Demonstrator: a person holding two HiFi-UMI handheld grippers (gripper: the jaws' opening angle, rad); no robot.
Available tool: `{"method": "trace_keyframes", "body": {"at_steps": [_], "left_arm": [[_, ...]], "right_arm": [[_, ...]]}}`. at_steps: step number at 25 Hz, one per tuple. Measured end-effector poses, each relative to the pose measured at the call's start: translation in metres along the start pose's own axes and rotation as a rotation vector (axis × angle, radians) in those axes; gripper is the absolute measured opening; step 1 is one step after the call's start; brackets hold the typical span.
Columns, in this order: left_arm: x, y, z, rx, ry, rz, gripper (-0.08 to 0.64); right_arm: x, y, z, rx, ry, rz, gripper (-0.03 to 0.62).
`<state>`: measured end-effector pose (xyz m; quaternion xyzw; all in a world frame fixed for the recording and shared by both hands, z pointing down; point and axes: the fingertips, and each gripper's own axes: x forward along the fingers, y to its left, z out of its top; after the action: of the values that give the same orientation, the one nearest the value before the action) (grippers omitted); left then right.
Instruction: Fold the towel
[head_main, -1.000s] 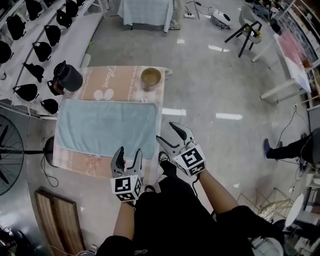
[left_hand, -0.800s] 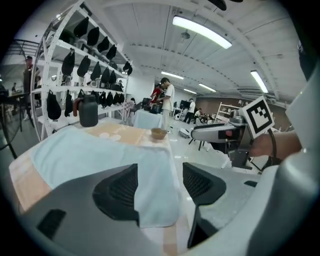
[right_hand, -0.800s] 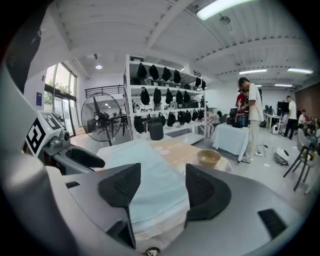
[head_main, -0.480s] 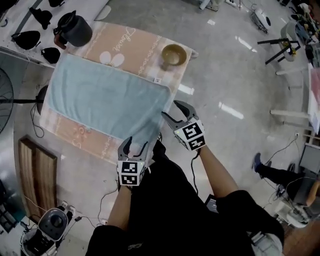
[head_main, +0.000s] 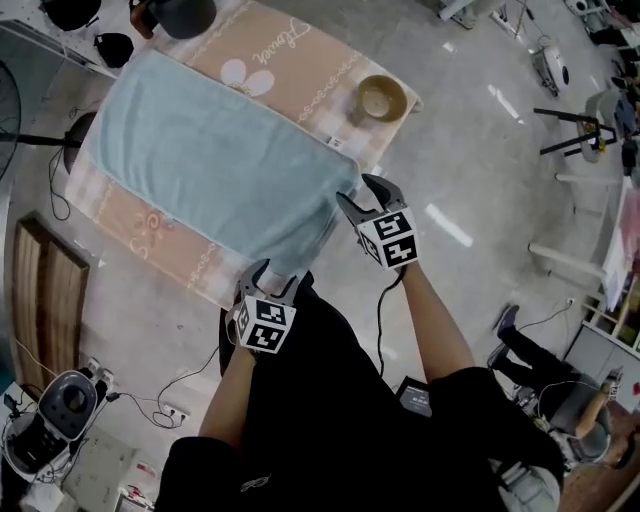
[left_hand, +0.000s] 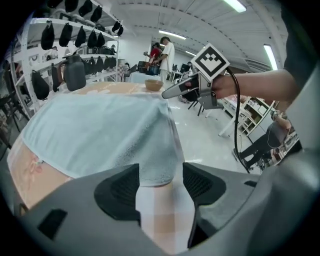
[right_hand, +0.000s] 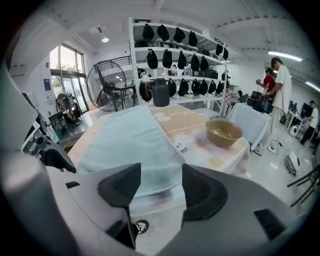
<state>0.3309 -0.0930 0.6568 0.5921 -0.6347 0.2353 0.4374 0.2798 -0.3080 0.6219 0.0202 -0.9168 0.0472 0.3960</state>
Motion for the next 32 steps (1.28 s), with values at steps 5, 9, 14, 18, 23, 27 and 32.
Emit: {"method": "trace_keyframes", "body": {"at_steps": [5,9,14,18,23,27,32], "left_arm": [[0.010,-0.008,-0.002,0.016,0.034,-0.024,0.268],[0.018,-0.003,-0.002,0.015,0.053,-0.004,0.252],[0.019,0.008,-0.001,0.022,0.052,0.042,0.157],[0.017,0.011,-0.005,0.036,0.061,0.056,0.039],[0.005,0.015,-0.005,-0.004,0.044,0.020,0.029],[-0.013,0.030,0.007,-0.030,-0.007,0.012,0.029],[-0.037,0.049,0.026,-0.028,-0.063,-0.019,0.029]], "right_arm": [[0.012,-0.014,0.001,0.019,0.031,-0.004,0.261],[0.026,-0.026,0.000,0.064,0.063,-0.004,0.260],[0.038,-0.034,-0.011,0.068,0.124,-0.040,0.114],[0.037,-0.033,-0.014,0.054,0.131,-0.057,0.017],[0.030,-0.029,-0.004,0.079,0.105,-0.053,0.015],[0.022,-0.026,0.015,0.098,0.069,-0.073,0.015],[0.012,-0.011,0.045,0.121,0.031,-0.114,0.014]]}}
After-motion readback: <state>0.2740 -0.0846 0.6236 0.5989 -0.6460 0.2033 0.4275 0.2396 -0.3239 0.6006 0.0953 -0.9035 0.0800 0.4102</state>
